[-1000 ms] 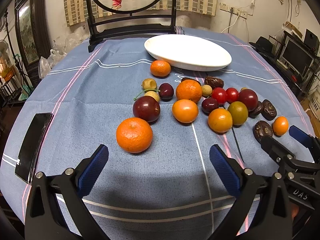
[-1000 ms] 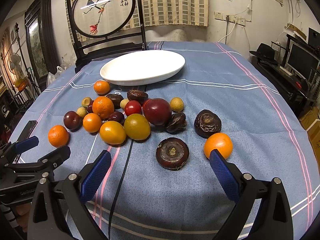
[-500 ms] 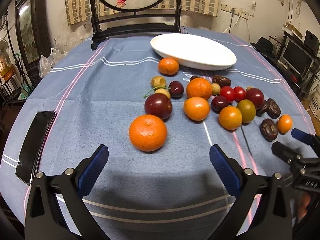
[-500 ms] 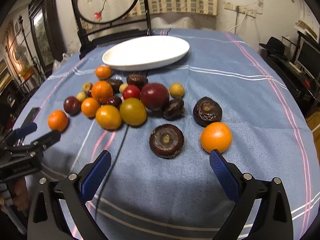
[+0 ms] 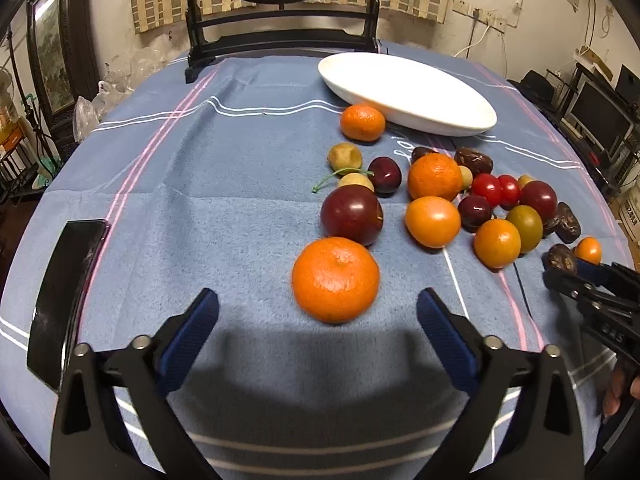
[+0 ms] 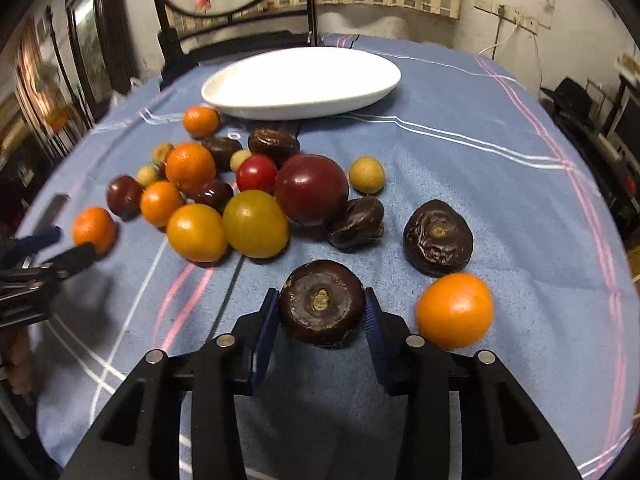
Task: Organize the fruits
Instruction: 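Grasp the dark brown round fruit with right tool while left tool grasps the large mandarin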
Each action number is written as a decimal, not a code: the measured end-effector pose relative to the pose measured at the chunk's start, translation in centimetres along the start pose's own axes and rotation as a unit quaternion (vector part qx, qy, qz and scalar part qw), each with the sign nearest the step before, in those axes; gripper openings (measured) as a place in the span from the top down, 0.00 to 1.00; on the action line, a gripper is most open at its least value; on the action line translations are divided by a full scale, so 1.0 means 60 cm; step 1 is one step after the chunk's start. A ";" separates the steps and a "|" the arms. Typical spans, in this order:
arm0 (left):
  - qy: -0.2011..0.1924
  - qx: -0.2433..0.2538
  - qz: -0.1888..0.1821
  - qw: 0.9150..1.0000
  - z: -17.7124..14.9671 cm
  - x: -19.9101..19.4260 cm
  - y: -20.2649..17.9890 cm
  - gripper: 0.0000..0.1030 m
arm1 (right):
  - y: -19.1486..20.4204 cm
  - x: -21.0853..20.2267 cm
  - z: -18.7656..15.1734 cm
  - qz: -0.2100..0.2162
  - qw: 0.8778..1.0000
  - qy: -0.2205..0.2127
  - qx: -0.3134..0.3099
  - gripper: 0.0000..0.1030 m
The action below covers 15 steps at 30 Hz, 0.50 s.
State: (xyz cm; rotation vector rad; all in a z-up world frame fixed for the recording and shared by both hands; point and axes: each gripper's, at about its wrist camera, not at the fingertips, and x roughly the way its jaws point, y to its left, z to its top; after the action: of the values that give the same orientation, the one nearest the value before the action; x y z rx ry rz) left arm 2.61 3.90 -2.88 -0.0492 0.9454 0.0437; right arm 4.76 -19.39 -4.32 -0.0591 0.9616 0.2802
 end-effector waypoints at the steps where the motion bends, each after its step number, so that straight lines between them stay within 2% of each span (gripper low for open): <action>1: 0.008 0.005 -0.002 1.000 0.001 0.007 -0.003 0.37 | -0.005 -0.004 -0.003 0.006 1.000 -0.003 0.006 0.59; 3: 0.030 0.015 -0.007 0.999 0.002 0.023 -0.007 0.53 | -0.013 -0.011 -0.007 0.018 1.000 -0.008 0.013 0.59; 4: 0.022 0.017 -0.002 1.000 0.002 0.022 -0.010 0.57 | -0.015 -0.016 -0.009 0.023 1.000 -0.010 0.013 0.59; 7: 0.015 0.030 0.010 0.999 0.000 0.021 -0.020 0.59 | -0.012 -0.024 -0.012 0.027 1.000 -0.013 0.006 0.59; 10: 0.019 0.031 0.000 0.999 0.002 0.015 -0.018 0.60 | -0.004 -0.038 -0.007 0.040 0.999 -0.021 -0.002 0.59; 12: 0.005 0.030 -0.013 0.999 0.009 -0.004 -0.015 0.60 | -0.001 -0.055 0.001 0.056 0.998 -0.035 -0.005 0.59; 15: -0.028 0.054 -0.022 0.998 0.039 -0.041 -0.026 0.60 | 0.003 -0.093 0.041 0.067 0.995 -0.074 -0.016 0.59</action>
State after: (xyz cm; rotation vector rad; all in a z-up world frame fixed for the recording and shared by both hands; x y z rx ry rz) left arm 3.15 2.43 0.54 0.0312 0.8893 -0.0476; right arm 3.66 -19.97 1.66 -0.0020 0.8143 0.4177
